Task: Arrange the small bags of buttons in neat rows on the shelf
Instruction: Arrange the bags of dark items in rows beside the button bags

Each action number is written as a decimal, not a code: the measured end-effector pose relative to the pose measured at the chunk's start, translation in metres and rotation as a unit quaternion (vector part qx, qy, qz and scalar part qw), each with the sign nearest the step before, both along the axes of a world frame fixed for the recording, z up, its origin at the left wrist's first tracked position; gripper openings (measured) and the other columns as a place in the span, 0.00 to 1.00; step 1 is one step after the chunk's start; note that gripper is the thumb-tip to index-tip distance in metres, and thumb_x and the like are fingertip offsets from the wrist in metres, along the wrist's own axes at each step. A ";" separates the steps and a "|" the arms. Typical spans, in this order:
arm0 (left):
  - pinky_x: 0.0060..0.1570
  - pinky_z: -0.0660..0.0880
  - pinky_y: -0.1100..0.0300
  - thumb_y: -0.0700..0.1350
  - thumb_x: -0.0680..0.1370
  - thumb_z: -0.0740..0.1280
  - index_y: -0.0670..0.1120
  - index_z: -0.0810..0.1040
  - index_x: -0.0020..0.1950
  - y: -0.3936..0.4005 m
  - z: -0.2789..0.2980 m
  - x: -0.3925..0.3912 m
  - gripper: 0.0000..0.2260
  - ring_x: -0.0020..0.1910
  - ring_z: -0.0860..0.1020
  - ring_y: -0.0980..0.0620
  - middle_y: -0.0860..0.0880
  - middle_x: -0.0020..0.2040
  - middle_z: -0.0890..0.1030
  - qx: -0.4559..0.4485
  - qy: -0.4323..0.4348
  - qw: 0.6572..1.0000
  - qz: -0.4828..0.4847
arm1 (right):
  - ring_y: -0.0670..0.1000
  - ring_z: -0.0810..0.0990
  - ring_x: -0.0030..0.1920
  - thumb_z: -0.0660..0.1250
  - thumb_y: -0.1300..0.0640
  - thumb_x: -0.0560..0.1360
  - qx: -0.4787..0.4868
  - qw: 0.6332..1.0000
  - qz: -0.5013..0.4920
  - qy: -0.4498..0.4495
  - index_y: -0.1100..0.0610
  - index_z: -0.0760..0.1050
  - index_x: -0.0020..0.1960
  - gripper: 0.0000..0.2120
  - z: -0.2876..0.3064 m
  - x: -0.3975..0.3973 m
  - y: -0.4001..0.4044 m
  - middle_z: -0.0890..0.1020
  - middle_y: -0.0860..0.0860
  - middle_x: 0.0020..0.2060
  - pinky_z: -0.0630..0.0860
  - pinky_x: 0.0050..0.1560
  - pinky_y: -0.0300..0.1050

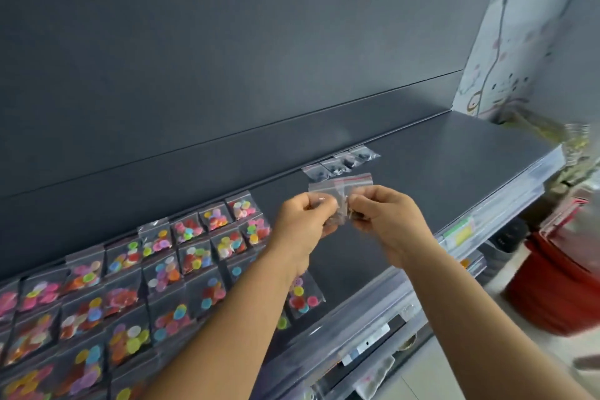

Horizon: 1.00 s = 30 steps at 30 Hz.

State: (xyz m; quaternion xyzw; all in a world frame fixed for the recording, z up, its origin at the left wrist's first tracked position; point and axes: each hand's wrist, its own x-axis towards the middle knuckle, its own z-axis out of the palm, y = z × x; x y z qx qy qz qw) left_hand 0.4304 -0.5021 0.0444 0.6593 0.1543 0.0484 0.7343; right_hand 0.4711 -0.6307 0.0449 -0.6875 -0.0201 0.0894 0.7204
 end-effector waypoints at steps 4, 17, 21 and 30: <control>0.34 0.72 0.65 0.47 0.74 0.71 0.48 0.80 0.42 0.001 -0.010 0.029 0.03 0.29 0.75 0.60 0.56 0.32 0.79 0.051 0.023 0.998 0.025 | 0.44 0.72 0.28 0.69 0.57 0.72 -0.047 0.998 -0.050 -0.014 0.54 0.78 0.32 0.10 -0.010 0.029 -0.007 0.77 0.46 0.26 0.71 0.30 0.36; 0.35 0.72 0.64 0.44 0.73 0.69 0.48 0.76 0.42 -0.018 -0.049 0.118 0.03 0.35 0.77 0.54 0.51 0.39 0.81 0.192 0.077 0.968 0.140 | 0.49 0.78 0.30 0.67 0.57 0.70 -0.258 0.962 0.037 -0.082 0.55 0.77 0.36 0.05 -0.040 0.149 -0.021 0.82 0.49 0.28 0.74 0.35 0.43; 0.41 0.72 0.63 0.45 0.74 0.68 0.47 0.76 0.49 -0.027 -0.053 0.139 0.05 0.46 0.79 0.50 0.52 0.44 0.80 0.296 0.096 0.933 0.180 | 0.49 0.79 0.34 0.66 0.57 0.72 -0.306 0.942 0.087 -0.104 0.52 0.76 0.37 0.06 -0.052 0.179 -0.018 0.81 0.46 0.30 0.70 0.32 0.40; 0.53 0.68 0.59 0.49 0.77 0.66 0.50 0.73 0.63 -0.037 -0.056 0.140 0.15 0.61 0.67 0.50 0.50 0.59 0.71 0.535 0.092 0.818 0.188 | 0.56 0.72 0.56 0.68 0.54 0.73 -0.393 0.876 0.159 -0.228 0.52 0.72 0.59 0.16 -0.059 0.200 -0.028 0.73 0.52 0.54 0.68 0.51 0.45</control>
